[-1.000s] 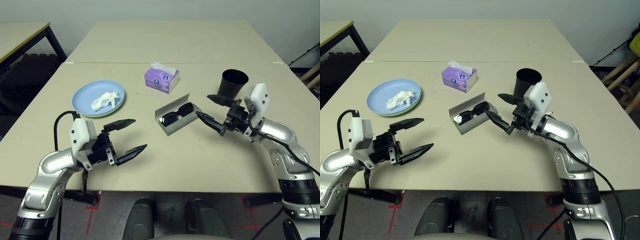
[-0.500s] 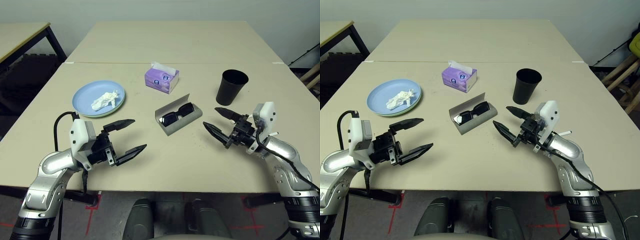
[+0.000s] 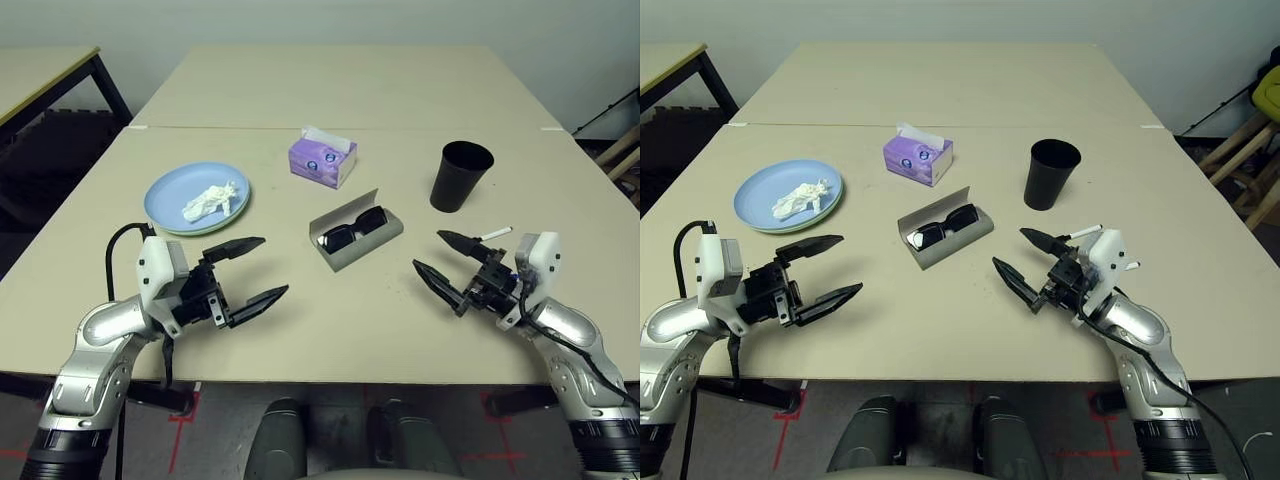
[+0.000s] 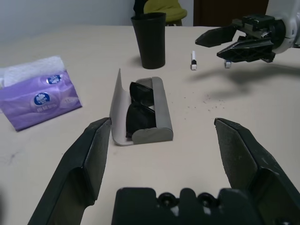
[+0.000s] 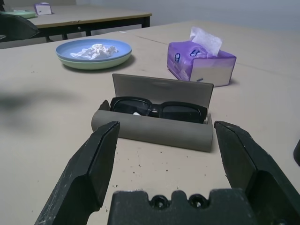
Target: Organize and tidy the items on the table.
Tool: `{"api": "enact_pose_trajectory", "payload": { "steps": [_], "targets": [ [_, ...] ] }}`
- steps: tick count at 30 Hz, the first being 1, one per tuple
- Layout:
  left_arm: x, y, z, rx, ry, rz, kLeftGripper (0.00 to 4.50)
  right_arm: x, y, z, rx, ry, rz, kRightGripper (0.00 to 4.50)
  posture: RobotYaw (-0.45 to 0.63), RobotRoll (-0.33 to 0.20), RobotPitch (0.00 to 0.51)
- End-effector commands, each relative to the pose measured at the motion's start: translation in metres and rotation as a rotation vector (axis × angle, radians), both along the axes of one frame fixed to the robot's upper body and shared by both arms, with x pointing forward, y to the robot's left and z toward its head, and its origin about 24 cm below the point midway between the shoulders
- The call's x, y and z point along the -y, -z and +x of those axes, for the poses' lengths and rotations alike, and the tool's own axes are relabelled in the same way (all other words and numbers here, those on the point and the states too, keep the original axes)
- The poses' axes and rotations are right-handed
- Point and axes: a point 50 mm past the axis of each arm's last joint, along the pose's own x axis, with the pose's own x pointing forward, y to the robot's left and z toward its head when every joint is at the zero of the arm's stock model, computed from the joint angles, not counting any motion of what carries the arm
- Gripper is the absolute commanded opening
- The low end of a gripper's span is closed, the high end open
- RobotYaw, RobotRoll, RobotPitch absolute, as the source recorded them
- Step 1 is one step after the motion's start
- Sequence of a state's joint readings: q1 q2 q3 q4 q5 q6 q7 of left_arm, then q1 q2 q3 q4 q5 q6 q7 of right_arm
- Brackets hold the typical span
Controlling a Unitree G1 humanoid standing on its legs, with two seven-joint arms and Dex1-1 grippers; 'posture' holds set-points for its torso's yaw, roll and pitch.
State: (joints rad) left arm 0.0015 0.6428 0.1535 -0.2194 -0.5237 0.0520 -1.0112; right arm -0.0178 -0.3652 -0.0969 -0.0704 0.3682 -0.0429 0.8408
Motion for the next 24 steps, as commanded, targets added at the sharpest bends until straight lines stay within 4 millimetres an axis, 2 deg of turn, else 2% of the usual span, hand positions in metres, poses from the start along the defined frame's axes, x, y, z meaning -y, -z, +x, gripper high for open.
{"api": "enact_pose_trajectory", "payload": {
  "steps": [1,9,16,21,24],
  "targets": [
    [-0.002,-0.008,0.007,0.037,-0.031,-0.026,4.50,0.005,0.005,-0.003,-0.002,0.022,0.012,4.47,0.16,0.000,0.040],
    [0.003,-0.031,0.033,0.057,-0.143,-0.096,4.50,0.010,0.010,-0.009,0.021,0.045,0.017,4.47,0.15,0.000,0.043],
    [0.003,-0.033,0.051,-0.010,-0.264,-0.086,4.50,0.012,0.012,-0.012,0.024,0.051,0.025,4.47,0.15,0.000,0.047],
    [0.000,-0.037,0.071,-0.049,-0.473,-0.169,4.50,0.011,0.012,-0.013,0.024,0.047,0.025,4.47,0.15,0.000,0.051],
    [0.002,-0.036,0.077,-0.097,-0.538,-0.211,4.50,0.011,0.012,-0.015,0.026,0.051,0.031,4.47,0.14,0.000,0.053]
  ]
}}
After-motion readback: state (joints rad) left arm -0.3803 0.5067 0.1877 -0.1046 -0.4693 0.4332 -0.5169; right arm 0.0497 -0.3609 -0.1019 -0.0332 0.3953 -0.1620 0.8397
